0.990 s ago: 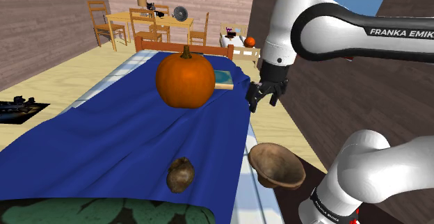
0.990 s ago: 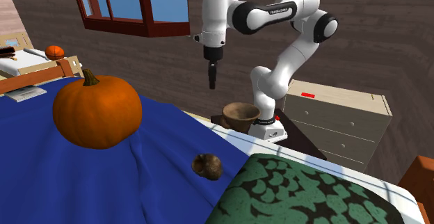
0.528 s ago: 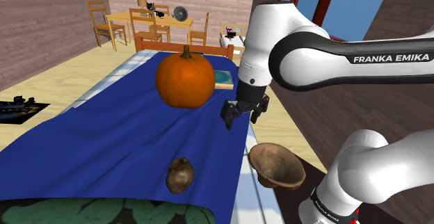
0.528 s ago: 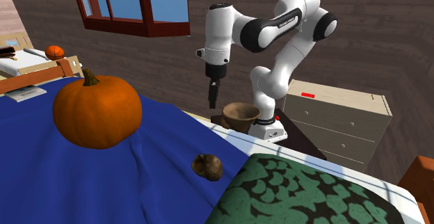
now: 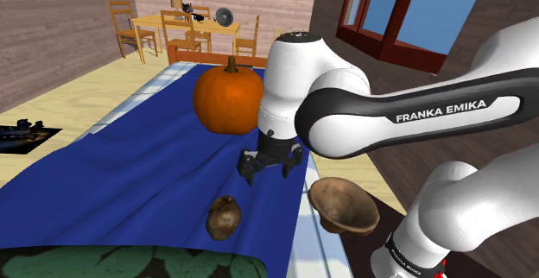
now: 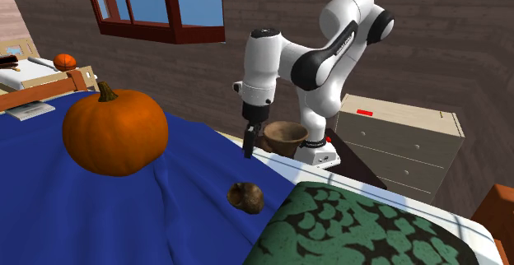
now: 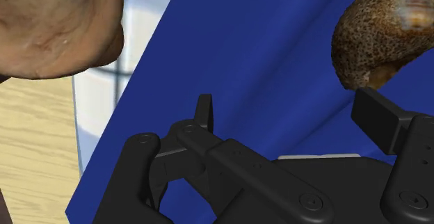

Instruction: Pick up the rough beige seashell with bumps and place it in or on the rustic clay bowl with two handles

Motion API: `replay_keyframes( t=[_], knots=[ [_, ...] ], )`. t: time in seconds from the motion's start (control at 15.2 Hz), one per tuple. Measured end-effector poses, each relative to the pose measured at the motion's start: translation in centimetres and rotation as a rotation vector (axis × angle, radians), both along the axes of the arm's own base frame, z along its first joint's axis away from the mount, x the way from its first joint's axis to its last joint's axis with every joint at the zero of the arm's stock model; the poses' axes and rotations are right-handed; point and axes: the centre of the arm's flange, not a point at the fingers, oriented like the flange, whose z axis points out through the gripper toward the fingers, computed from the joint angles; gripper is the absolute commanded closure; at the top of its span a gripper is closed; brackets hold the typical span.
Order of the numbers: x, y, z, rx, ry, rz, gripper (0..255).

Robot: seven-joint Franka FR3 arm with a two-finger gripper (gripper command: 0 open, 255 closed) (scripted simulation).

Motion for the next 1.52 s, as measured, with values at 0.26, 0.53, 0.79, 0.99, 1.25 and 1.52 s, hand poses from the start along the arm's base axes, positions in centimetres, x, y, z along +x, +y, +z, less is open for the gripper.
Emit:
replay_keyframes(
  t=[0.26,0.53,0.79,0.99,1.25,1.52],
  knots=[
    [1.1,2.9,-1.7,0.002,-0.013,-0.028,0],
    [1.4,3.0,-3.9,0.003,-0.013,-0.030,0],
    [1.5,3.0,-5.2,0.003,-0.014,-0.031,0],
    [1.5,3.0,-5.2,0.003,-0.014,-0.031,0],
    [1.5,3.0,-5.3,0.003,-0.014,-0.031,255],
    [1.5,3.0,-5.3,0.003,-0.014,-0.031,255]
  ],
)
